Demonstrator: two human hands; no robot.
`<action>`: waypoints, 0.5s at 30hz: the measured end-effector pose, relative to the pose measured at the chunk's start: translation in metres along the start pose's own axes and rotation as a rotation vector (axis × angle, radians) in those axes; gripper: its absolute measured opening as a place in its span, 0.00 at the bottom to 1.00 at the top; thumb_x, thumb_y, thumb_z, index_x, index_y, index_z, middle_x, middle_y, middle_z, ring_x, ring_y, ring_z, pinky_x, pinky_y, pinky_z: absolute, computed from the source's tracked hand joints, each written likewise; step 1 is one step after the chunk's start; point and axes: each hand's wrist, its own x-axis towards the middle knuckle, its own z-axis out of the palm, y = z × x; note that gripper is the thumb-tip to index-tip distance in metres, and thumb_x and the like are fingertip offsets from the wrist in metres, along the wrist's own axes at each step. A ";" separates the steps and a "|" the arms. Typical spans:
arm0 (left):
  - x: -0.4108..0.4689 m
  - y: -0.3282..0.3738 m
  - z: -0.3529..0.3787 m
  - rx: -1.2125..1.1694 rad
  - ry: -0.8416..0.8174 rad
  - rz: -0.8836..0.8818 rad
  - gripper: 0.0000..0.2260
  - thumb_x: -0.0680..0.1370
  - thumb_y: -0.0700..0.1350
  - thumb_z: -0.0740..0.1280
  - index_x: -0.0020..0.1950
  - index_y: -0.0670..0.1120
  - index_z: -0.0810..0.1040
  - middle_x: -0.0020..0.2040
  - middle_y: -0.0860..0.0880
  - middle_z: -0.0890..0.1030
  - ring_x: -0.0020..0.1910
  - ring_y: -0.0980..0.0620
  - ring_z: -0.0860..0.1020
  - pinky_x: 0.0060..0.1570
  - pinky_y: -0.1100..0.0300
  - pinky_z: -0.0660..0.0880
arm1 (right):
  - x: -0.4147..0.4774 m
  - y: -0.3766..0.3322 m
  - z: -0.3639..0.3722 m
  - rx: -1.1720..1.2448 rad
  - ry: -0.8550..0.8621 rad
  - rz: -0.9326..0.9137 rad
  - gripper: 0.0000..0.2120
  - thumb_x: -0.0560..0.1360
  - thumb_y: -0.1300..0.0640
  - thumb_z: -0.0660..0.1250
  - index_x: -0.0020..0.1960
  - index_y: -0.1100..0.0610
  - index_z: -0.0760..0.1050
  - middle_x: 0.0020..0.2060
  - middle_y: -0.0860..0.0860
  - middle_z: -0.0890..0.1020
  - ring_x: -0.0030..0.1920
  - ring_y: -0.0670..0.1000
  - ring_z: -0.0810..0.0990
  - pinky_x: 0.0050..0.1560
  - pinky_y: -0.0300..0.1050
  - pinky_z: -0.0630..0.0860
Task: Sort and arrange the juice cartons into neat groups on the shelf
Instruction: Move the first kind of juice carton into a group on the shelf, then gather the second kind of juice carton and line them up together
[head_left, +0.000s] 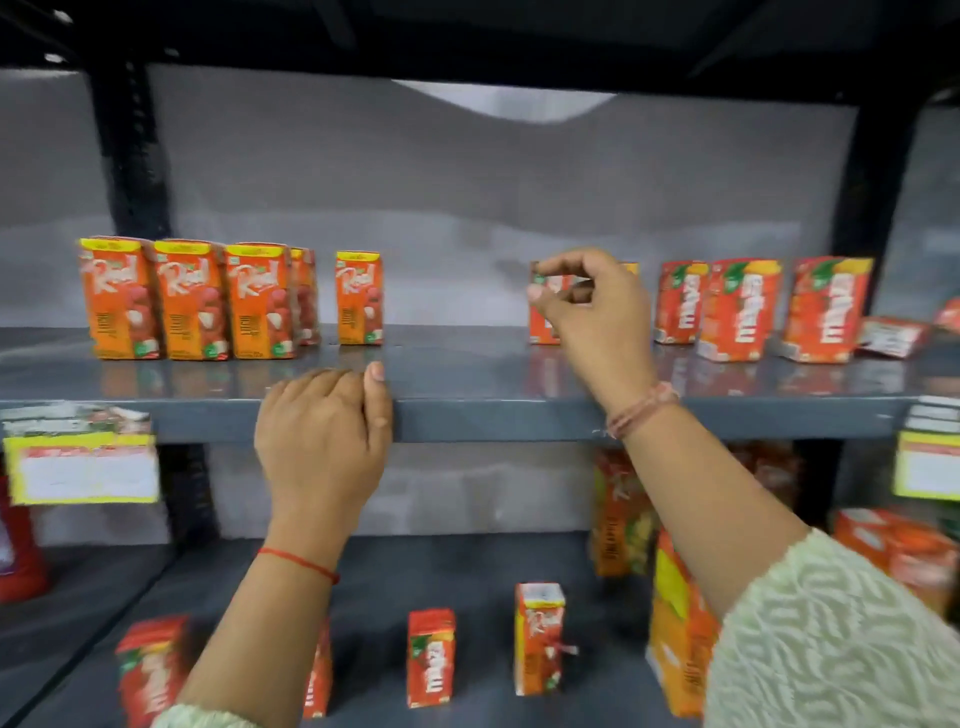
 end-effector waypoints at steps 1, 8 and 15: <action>0.001 0.024 0.004 -0.038 0.006 0.031 0.20 0.77 0.43 0.57 0.27 0.40 0.76 0.25 0.42 0.78 0.24 0.41 0.75 0.29 0.57 0.68 | 0.000 0.009 -0.021 -0.038 0.053 -0.032 0.06 0.69 0.63 0.70 0.45 0.57 0.79 0.37 0.45 0.78 0.29 0.35 0.74 0.38 0.29 0.70; 0.008 0.193 0.031 -0.152 -0.094 0.117 0.19 0.75 0.45 0.58 0.23 0.44 0.73 0.22 0.45 0.75 0.21 0.45 0.74 0.26 0.60 0.66 | 0.004 0.068 -0.151 -0.289 0.202 -0.063 0.07 0.70 0.66 0.68 0.47 0.63 0.81 0.42 0.53 0.81 0.34 0.38 0.75 0.40 0.24 0.70; 0.010 0.296 0.047 -0.217 -0.159 0.181 0.19 0.74 0.44 0.57 0.24 0.43 0.75 0.22 0.45 0.76 0.21 0.46 0.74 0.27 0.61 0.69 | 0.031 0.101 -0.231 -0.260 0.211 0.104 0.09 0.73 0.64 0.67 0.50 0.63 0.82 0.48 0.59 0.85 0.46 0.55 0.83 0.55 0.52 0.79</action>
